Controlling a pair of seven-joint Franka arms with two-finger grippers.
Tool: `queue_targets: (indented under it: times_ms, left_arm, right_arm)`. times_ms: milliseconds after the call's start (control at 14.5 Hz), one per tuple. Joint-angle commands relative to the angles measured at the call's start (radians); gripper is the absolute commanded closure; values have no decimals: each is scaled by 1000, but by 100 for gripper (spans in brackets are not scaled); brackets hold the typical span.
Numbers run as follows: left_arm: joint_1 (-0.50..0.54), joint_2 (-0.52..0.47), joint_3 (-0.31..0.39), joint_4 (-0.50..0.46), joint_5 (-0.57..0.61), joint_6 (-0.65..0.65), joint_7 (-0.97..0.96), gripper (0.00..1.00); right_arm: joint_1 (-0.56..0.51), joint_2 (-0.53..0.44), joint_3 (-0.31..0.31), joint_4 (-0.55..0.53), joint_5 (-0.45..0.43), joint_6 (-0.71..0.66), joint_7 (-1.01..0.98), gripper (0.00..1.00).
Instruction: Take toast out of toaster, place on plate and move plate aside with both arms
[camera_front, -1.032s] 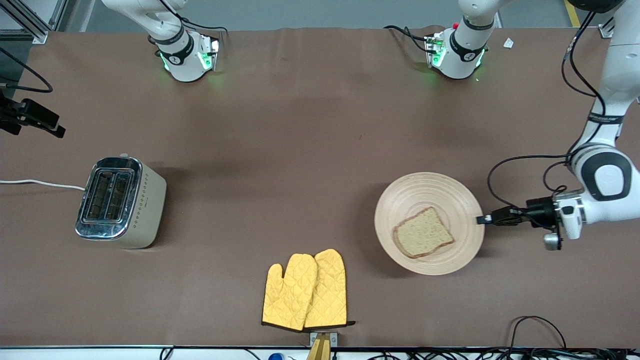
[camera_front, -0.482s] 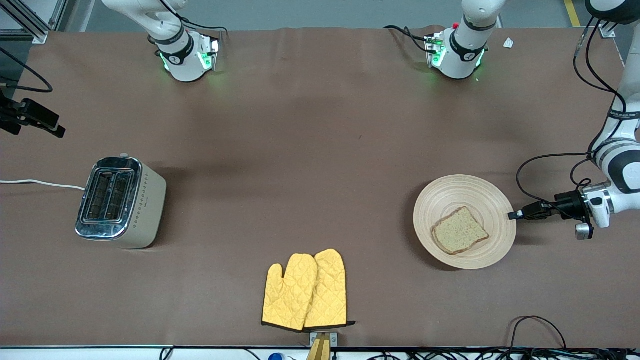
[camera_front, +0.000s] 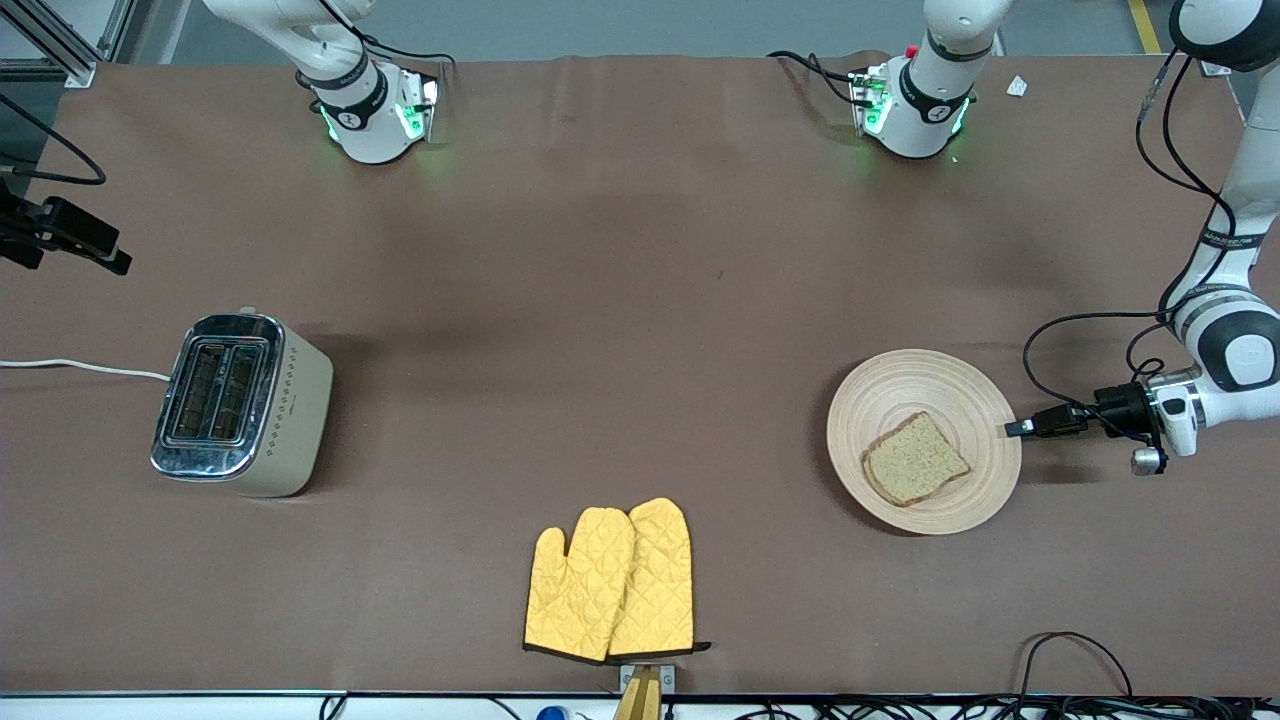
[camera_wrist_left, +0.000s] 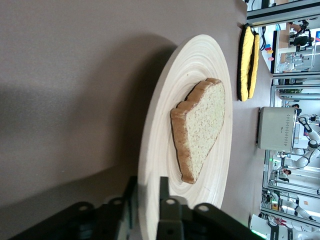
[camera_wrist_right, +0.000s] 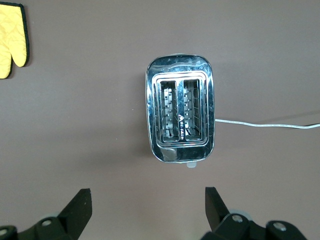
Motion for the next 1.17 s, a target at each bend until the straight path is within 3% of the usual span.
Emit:
queue_targets:
  times_ms: [0,138,482,894,1101]
  left_arm:
    - [1,0,-2,48,5,-26,0,0]
    - [-8,-5,-1,83,35,-28,-14,0]
    - [-44,-55,-41,214,354,-63,-153,0]
    - [-122,-229,-91,217,626,-68,-423,0]
    - [-171,-313,-113,217,644,-144,-590,0]
  right_arm:
    - [-9,-35,11,-33,-2,3,-3,0]
    - [-9,-35,11,-28,-2,3,-5,0]
    - [-10,-32,9,-19,-3,3,-5,0]
    - [-10,-32,9,-19,-3,1,-5,0]
    - [-10,-32,9,-21,-2,-4,-5,0]
